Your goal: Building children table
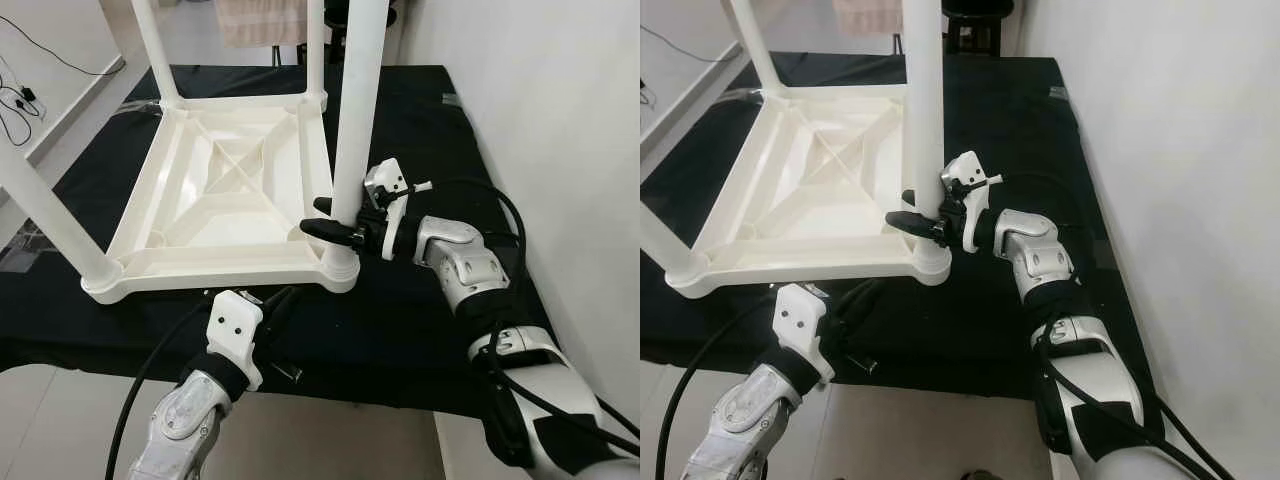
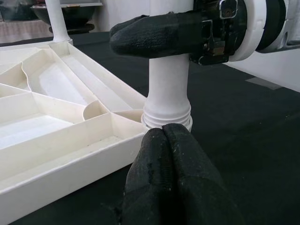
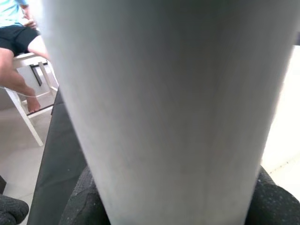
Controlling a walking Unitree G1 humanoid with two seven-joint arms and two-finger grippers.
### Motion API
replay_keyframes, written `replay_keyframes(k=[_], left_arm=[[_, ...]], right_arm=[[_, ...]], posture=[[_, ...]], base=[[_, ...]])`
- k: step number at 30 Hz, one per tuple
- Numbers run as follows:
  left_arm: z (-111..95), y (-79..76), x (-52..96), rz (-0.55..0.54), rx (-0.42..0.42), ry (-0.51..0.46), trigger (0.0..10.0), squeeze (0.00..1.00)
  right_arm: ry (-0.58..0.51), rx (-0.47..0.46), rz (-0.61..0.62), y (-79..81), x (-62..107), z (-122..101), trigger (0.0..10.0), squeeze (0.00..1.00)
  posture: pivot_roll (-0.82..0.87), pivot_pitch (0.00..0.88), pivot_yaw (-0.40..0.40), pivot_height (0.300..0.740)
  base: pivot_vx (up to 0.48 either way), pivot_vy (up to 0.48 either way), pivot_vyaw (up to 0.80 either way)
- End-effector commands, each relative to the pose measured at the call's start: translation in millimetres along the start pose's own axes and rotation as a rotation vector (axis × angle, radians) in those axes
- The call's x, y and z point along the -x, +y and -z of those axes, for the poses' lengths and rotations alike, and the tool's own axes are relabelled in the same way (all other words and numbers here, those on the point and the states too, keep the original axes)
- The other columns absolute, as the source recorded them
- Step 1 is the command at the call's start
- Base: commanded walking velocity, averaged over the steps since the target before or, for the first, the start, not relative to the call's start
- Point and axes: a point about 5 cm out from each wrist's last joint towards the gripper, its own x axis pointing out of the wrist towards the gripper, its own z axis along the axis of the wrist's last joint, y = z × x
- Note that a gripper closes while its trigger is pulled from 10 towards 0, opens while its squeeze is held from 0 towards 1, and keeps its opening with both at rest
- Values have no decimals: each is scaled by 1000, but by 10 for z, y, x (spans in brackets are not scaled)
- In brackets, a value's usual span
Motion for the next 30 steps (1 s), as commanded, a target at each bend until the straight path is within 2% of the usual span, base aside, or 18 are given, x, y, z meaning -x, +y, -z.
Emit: replay_keyframes(k=[1,7,9,10,11,12,13,14,16,17,18,20,23,26,27,28,29,30], left_arm=[[34,-12,21,2,6,20,10000,0],[34,-18,27,3,8,21,10000,0],[37,-18,31,4,9,22,10000,0],[37,-18,31,4,9,22,10000,0],[39,-18,33,5,9,23,10000,0],[42,-16,34,4,9,23,10000,0],[42,-16,34,4,9,23,10000,0],[44,-15,34,4,9,24,10000,0],[48,-9,34,3,7,25,10000,0],[53,-5,34,3,7,26,10000,0],[57,-1,34,3,6,27,10000,0],[61,2,34,3,6,29,10000,0],[67,2,32,4,7,30,10000,0],[74,5,22,8,6,31,10000,0],[72,9,20,2,4,29,10000,0],[70,13,20,-3,3,28,10000,0],[68,16,19,-6,3,27,10000,0],[67,18,20,-7,2,26,10000,0]], right_arm=[[-7,-37,-28,23,-36,22,0,0],[4,-43,72,-35,47,94,0,0],[45,-57,234,-84,93,208,0,0],[45,-57,234,-84,93,208,0,0],[71,-67,322,-97,111,282,0,0],[94,-104,503,-93,132,419,0,0],[94,-104,503,-93,132,419,0,0],[110,-131,623,-81,155,509,0,0],[80,-270,799,256,122,764,0,0],[73,-283,829,350,118,797,0,0],[66,-245,822,385,88,765,0,0],[65,-210,797,371,50,725,0,0],[60,-211,790,348,27,699,0,0],[74,-227,770,311,-76,668,0,0],[73,-221,776,317,-102,648,10000,0],[70,-218,783,324,-116,634,10000,0],[56,-215,772,331,-128,604,10000,733],[50,-215,779,366,-130,572,10000,733]], posture=[[110,116,-21,740],[103,120,-17,740],[94,119,-25,740],[94,119,-25,740],[94,119,-25,740],[91,118,-27,740],[91,118,-27,740],[91,118,-27,740],[92,115,-16,740],[90,110,-13,740],[86,107,-11,740],[86,107,-11,740],[80,98,-6,740],[88,92,-16,740],[91,92,-17,740],[91,92,-17,740],[92,93,-17,740],[92,93,-17,740]], base=[[0,0,0],[0,0,0],[0,0,0],[0,0,0],[0,0,0],[0,0,0],[0,0,0],[0,0,0],[0,0,0],[0,0,0],[0,0,0],[0,0,0],[0,0,0],[0,0,0],[0,0,0],[0,0,0],[0,0,0],[0,0,0]])
